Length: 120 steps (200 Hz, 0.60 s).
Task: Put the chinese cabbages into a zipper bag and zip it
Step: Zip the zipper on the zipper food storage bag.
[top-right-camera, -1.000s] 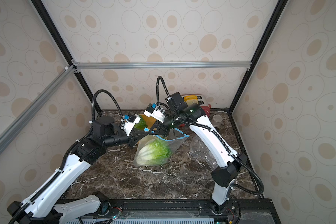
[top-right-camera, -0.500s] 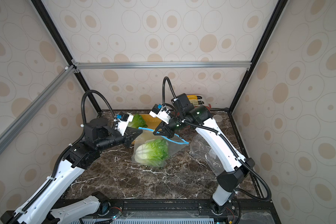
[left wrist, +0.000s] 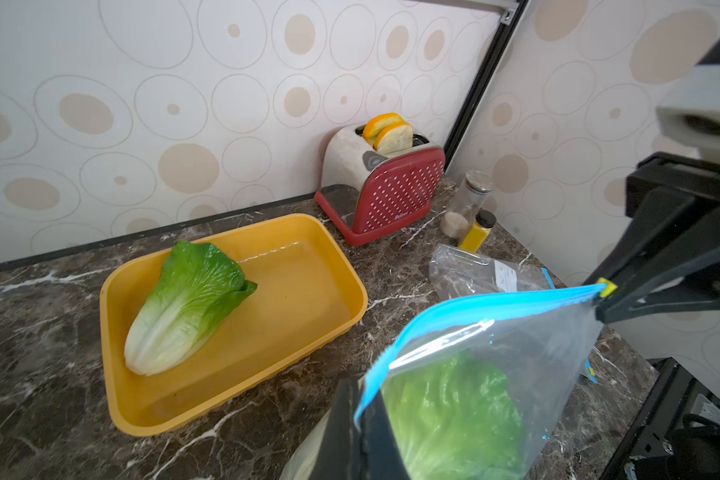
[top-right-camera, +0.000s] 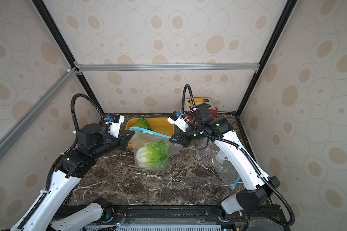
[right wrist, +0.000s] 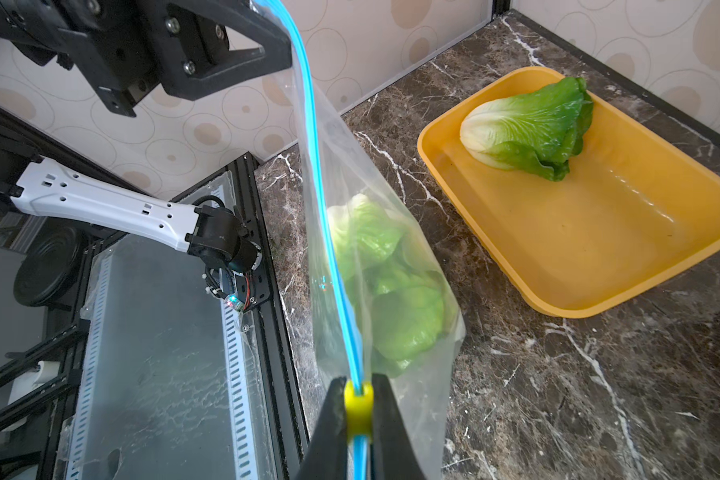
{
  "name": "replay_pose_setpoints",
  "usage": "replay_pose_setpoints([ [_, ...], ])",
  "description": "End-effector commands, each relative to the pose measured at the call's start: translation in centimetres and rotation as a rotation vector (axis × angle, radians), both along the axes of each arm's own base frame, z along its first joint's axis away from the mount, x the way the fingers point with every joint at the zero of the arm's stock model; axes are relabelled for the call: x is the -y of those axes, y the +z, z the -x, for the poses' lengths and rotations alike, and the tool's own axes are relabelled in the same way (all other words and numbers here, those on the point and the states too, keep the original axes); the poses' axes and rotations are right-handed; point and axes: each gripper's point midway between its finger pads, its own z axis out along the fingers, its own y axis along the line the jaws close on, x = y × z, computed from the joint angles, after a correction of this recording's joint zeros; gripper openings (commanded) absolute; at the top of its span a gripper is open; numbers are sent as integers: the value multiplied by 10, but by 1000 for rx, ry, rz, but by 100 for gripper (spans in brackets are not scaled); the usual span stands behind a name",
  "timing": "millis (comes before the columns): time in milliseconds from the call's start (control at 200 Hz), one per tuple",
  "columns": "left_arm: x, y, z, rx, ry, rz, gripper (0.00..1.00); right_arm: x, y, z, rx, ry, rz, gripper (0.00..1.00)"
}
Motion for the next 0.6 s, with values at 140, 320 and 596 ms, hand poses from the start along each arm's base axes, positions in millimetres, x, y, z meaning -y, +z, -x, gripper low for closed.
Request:
replay_pose_setpoints([
  [140, -44, 26, -9, 49, 233, -13, 0, 33, -4, 4, -15, -112, 26, 7],
  [320, -50, 24, -9, 42, 265, -20, 0, 44, -7, 3, -14, -153, 45, 6],
  [596, -52, 25, -9, 41, 280, -19, 0, 49, -8, -1, -13, -178, 61, 7],
])
